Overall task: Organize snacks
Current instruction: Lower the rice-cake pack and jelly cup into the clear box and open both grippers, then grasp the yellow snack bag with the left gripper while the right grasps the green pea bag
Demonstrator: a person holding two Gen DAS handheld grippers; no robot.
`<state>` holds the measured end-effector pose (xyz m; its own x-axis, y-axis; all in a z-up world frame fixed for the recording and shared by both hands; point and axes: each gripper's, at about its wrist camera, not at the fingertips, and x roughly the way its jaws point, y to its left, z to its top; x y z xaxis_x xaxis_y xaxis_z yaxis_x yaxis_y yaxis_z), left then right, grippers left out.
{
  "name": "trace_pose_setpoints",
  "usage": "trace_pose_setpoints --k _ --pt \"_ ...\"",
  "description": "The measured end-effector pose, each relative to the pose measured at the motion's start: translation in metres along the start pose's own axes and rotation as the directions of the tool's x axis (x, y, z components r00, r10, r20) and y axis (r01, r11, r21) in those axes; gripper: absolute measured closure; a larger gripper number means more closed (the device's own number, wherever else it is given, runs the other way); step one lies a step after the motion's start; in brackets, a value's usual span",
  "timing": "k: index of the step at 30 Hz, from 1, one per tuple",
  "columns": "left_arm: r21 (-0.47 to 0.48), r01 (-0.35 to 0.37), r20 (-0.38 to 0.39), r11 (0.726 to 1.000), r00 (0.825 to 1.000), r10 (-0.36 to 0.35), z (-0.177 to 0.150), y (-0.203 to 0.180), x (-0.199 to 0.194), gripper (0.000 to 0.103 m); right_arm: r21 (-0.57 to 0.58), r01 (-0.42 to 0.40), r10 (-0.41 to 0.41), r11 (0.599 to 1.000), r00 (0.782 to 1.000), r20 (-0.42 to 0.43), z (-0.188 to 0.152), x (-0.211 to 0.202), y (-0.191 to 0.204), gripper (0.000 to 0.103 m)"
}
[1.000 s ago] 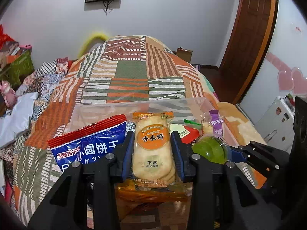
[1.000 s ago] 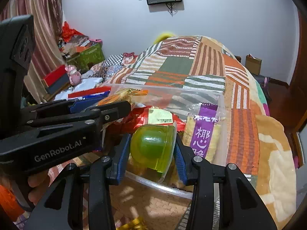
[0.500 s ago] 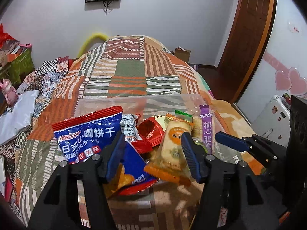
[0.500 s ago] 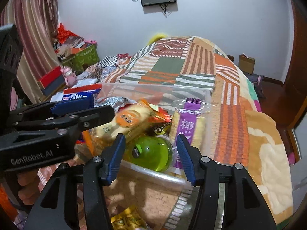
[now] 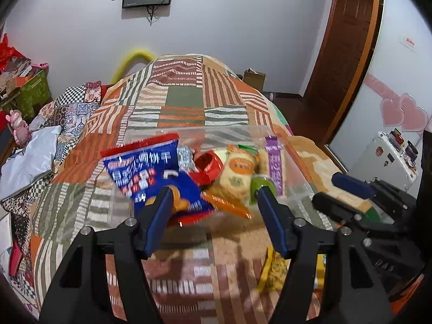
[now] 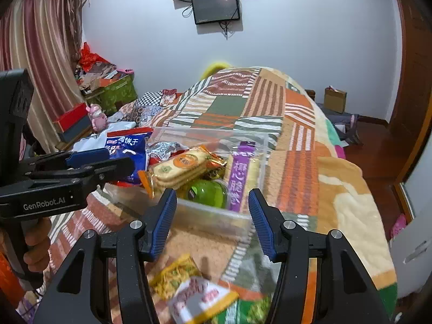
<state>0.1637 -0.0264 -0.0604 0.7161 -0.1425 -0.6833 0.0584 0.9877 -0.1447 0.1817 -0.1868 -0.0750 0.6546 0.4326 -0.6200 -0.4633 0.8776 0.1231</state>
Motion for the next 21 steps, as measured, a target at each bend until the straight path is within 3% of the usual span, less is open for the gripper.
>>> trace_pose_setpoints --k 11,21 --pt "-0.003 0.040 -0.087 0.999 0.995 -0.040 -0.045 -0.020 0.003 0.038 0.016 0.034 -0.034 0.999 0.999 -0.028 -0.040 -0.025 -0.013 0.047" --pt "-0.001 0.075 -0.191 0.997 0.979 -0.074 -0.077 -0.055 0.026 0.038 0.053 0.034 -0.030 0.998 0.996 -0.084 -0.075 -0.032 -0.034 0.046"
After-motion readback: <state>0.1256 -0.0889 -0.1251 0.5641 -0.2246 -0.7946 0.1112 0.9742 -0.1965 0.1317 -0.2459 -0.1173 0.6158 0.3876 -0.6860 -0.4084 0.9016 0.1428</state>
